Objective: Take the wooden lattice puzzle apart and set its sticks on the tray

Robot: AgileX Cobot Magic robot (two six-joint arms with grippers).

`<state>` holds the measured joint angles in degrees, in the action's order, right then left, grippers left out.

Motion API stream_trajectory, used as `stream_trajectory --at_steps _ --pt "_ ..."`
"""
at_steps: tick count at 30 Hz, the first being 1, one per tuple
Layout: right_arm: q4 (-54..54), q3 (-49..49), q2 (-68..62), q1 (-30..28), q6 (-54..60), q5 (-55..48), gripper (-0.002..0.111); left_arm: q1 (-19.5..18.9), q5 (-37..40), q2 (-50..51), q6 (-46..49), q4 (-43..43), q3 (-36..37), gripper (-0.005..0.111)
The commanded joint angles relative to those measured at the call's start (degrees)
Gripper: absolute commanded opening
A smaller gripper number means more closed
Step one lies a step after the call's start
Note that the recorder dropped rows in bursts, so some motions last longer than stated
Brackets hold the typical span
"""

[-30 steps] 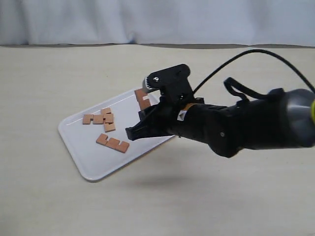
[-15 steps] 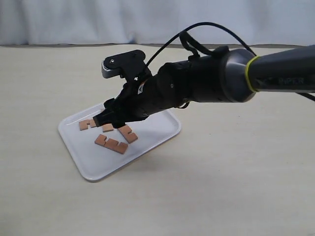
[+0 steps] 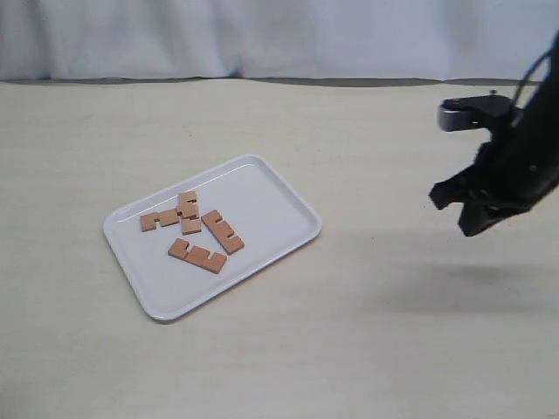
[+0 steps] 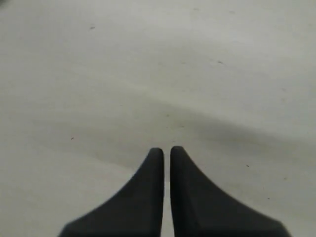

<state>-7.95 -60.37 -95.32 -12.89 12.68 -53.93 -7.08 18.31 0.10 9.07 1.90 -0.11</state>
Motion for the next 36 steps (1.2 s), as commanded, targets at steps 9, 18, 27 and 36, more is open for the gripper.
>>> stream_trajectory --at_steps 9,18,27,36 --pt "-13.25 41.40 55.55 0.44 4.45 54.87 0.004 0.04 -0.66 -0.10 0.06 0.21 0.11 0.000" --pt "-13.25 48.74 79.75 10.31 5.05 55.07 0.004 0.04 -0.66 -0.10 0.06 0.21 0.11 0.000" --pt "-14.23 50.68 84.50 11.72 4.50 54.92 0.004 0.04 -0.66 -0.10 0.06 0.21 0.11 0.000" --pt "-14.23 50.68 84.73 11.72 4.50 54.92 0.004 0.04 -0.66 -0.10 0.06 0.21 0.11 0.000"
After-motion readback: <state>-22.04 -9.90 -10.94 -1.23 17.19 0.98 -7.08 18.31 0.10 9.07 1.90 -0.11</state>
